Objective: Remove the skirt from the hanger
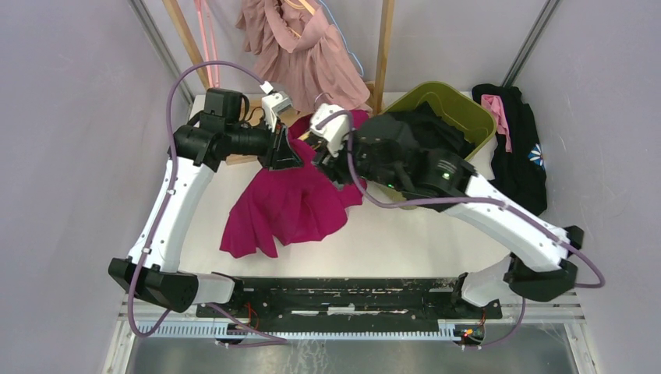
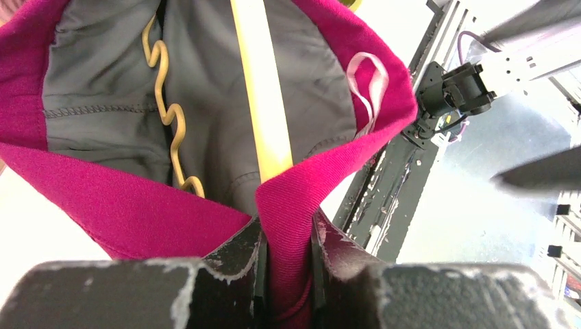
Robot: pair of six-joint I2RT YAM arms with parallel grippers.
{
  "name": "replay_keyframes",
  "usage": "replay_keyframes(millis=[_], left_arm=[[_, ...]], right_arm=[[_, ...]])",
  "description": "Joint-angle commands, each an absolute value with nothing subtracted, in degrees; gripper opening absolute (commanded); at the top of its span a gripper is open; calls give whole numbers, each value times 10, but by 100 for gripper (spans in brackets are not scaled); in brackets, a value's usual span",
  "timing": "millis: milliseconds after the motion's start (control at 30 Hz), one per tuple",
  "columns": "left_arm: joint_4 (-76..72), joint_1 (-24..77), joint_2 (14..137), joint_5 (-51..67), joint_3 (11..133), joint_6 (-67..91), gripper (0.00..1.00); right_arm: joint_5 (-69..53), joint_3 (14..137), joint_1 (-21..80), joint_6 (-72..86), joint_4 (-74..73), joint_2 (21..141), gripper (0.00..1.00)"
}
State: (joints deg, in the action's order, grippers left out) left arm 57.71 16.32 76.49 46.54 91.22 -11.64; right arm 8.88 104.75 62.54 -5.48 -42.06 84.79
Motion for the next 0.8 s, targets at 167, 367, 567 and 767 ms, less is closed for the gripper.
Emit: replay_keyframes(millis=[167, 367, 567, 767], left_arm=[[577, 164, 732, 525, 951, -207, 3], [663, 163, 745, 594, 996, -273, 3], [710, 164, 739, 606, 1003, -322, 3], [716, 165, 734, 614, 989, -330, 3]], right_arm=[[212, 1009, 581, -197, -385, 775, 65], [200, 994, 561, -252, -393, 791, 65], [143, 944, 541, -292, -383, 775, 65], [138, 926, 525, -315, -373, 769, 63]])
